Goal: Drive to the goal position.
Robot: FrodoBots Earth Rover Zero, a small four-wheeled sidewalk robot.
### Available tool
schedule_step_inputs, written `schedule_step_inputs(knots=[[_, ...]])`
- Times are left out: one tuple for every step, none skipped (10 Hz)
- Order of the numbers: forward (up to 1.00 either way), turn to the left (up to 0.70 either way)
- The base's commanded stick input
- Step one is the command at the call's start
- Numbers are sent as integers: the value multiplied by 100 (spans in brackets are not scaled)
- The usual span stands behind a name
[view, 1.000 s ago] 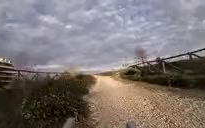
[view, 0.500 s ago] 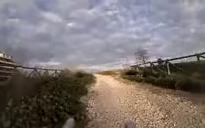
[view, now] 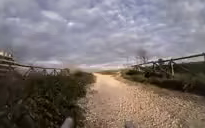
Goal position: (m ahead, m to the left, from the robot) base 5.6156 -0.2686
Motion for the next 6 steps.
schedule_step_inputs(knots=[[50, 0], [50, 0], [50, 0], [50, 0], [50, 0], [50, 0]])
